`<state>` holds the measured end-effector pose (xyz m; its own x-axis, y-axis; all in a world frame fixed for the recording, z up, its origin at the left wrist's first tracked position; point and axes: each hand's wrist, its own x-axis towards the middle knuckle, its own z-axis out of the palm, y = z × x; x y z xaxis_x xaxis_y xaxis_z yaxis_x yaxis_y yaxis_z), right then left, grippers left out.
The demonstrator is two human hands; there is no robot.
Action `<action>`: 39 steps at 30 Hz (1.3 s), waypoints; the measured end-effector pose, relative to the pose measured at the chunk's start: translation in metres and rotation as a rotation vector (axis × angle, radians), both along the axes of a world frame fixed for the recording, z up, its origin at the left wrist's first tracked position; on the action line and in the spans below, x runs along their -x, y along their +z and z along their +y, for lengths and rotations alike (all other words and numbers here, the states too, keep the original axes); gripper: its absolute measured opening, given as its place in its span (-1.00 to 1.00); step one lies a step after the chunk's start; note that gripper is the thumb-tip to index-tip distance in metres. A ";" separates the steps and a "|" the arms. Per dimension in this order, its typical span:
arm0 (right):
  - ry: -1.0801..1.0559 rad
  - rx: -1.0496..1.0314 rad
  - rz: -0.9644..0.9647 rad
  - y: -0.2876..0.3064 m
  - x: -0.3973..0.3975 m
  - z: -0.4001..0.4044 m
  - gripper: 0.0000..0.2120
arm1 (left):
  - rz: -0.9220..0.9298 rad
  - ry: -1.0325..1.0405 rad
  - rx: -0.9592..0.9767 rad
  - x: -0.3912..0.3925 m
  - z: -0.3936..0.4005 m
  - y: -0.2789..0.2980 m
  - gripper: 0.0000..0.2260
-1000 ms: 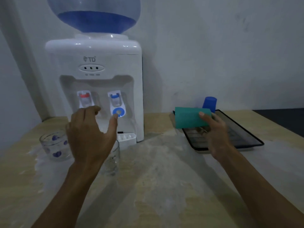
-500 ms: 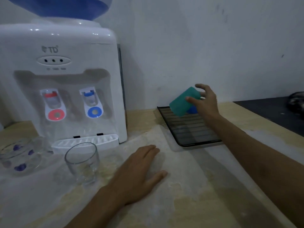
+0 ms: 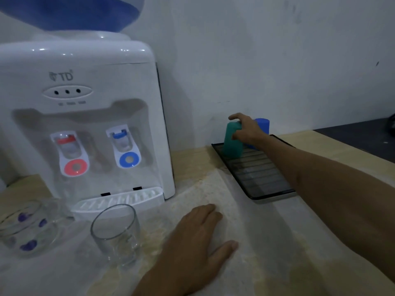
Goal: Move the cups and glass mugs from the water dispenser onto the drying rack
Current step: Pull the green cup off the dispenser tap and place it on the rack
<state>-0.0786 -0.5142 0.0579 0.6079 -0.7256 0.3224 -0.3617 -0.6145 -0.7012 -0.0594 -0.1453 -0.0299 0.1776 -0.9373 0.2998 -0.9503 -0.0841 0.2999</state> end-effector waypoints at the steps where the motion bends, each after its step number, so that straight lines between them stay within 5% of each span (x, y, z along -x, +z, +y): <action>1: -0.002 0.003 0.013 -0.002 -0.003 -0.001 -0.33 | 0.001 0.000 0.001 -0.001 0.000 0.000 -0.31; 24: -0.126 0.055 -0.029 -0.024 -0.019 0.009 -0.03 | 0.003 -0.018 0.045 -0.002 -0.004 0.000 -0.34; 32: -0.088 0.312 -0.324 -0.021 0.009 0.096 -0.28 | 0.041 -0.066 0.109 0.000 -0.001 0.002 -0.43; 39: 0.139 0.459 -0.395 -0.058 0.038 0.200 -0.48 | -0.044 -0.104 0.562 0.007 0.023 0.024 -0.85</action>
<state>-0.1165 -0.3143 0.0003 0.4582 -0.3822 0.8025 -0.0239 -0.9078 -0.4188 -0.0665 -0.1221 -0.0055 0.0689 -0.6437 0.7622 -0.9574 0.1720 0.2318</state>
